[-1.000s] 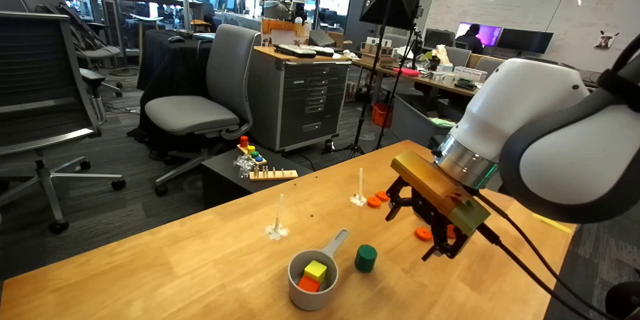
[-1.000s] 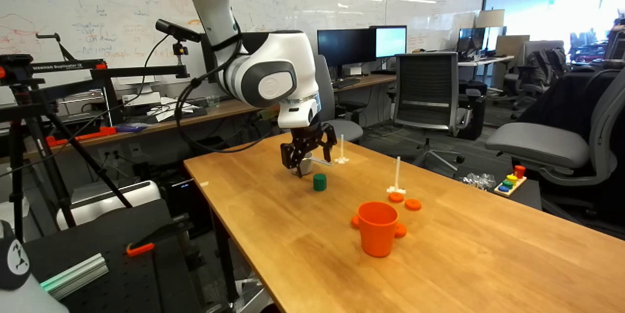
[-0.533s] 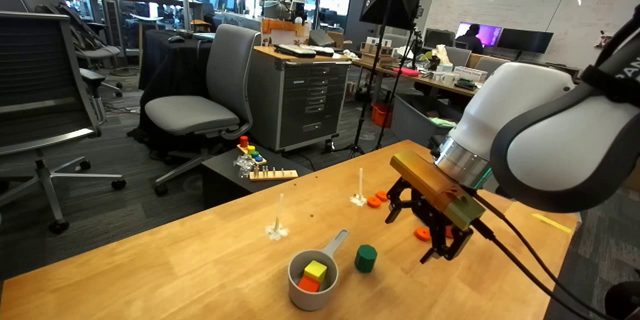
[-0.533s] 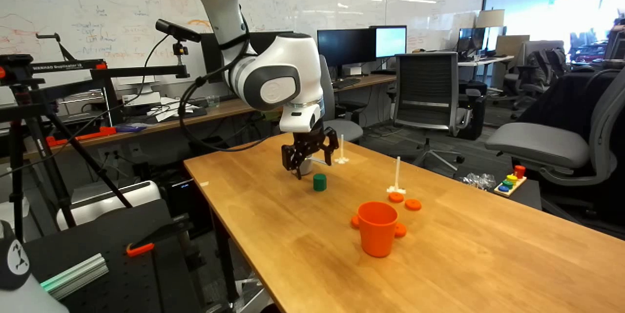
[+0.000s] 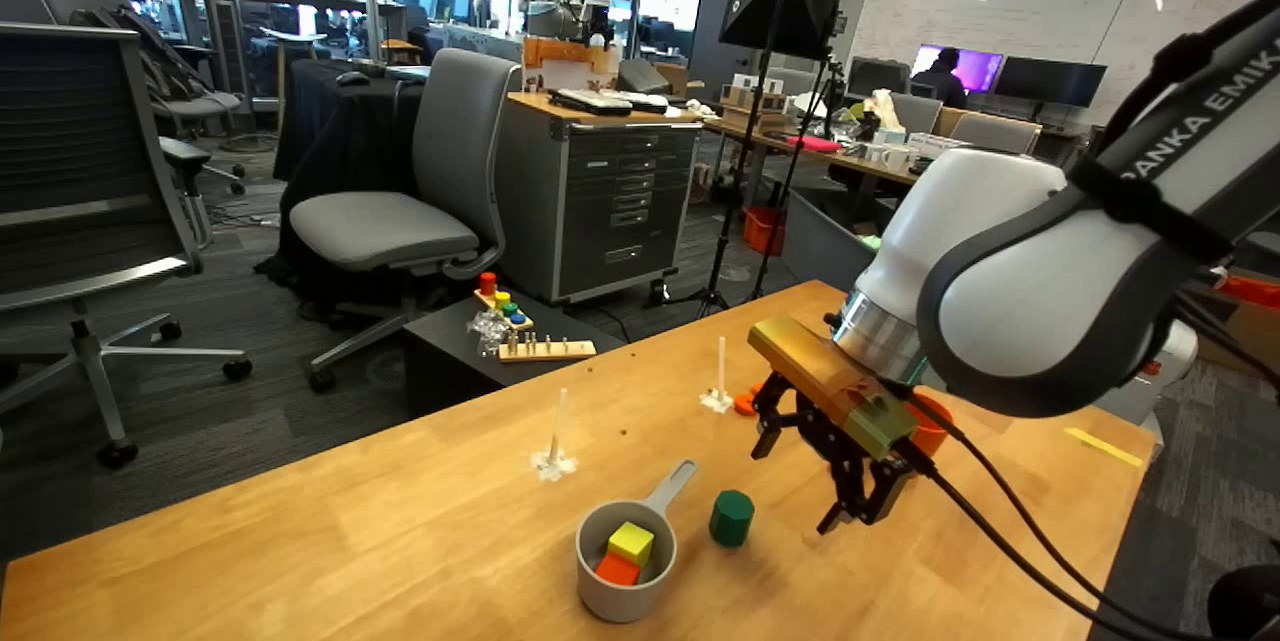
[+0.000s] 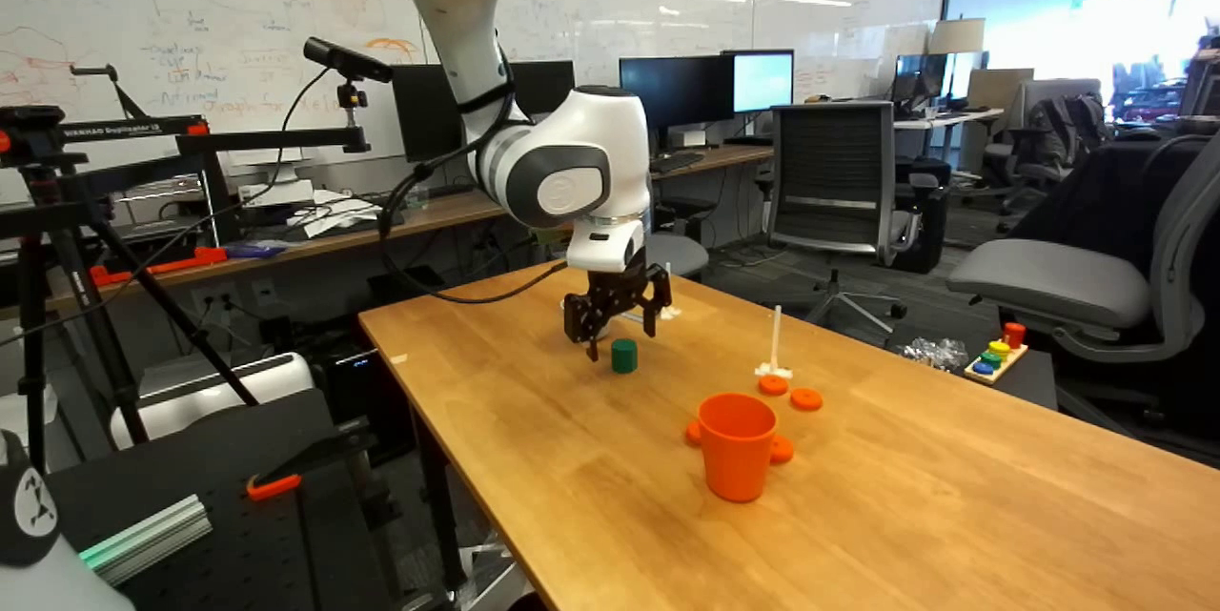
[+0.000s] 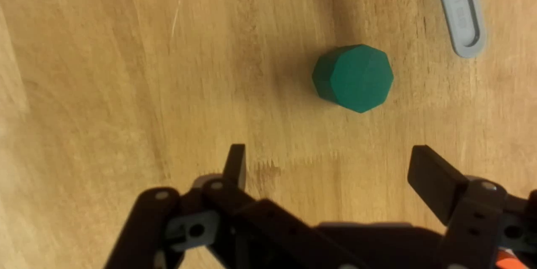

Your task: Pick up the orange block and put it in the grey pot, then the yellow block and put it in the grey pot, then the green block and put it in the grey pot.

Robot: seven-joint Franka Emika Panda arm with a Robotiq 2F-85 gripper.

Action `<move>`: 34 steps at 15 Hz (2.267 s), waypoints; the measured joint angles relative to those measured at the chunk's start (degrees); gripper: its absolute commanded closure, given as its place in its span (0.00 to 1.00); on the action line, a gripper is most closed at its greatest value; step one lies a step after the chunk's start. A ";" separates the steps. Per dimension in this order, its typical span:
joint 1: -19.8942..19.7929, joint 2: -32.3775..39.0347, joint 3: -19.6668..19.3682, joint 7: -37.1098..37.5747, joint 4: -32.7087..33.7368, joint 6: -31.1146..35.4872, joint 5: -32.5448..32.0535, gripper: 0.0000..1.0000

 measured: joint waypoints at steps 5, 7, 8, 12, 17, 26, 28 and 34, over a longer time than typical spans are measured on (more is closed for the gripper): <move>1.83 3.89 -0.60 0.08 5.27 -2.65 -0.01 0.00; 2.50 5.03 -0.70 0.12 6.89 -3.27 -0.01 0.00; 2.80 5.52 -0.75 0.13 7.56 -3.48 -0.01 0.00; 3.60 6.76 -1.00 0.13 9.42 -4.13 -0.02 0.07; 3.71 7.86 -1.04 0.13 10.57 -4.82 -0.04 0.46; 3.67 9.23 -1.04 0.09 11.45 -5.06 -0.04 0.81; 3.75 9.23 -1.04 0.07 11.48 -5.06 -0.06 0.81; 4.59 8.66 -1.04 0.07 11.78 -4.97 -0.07 0.81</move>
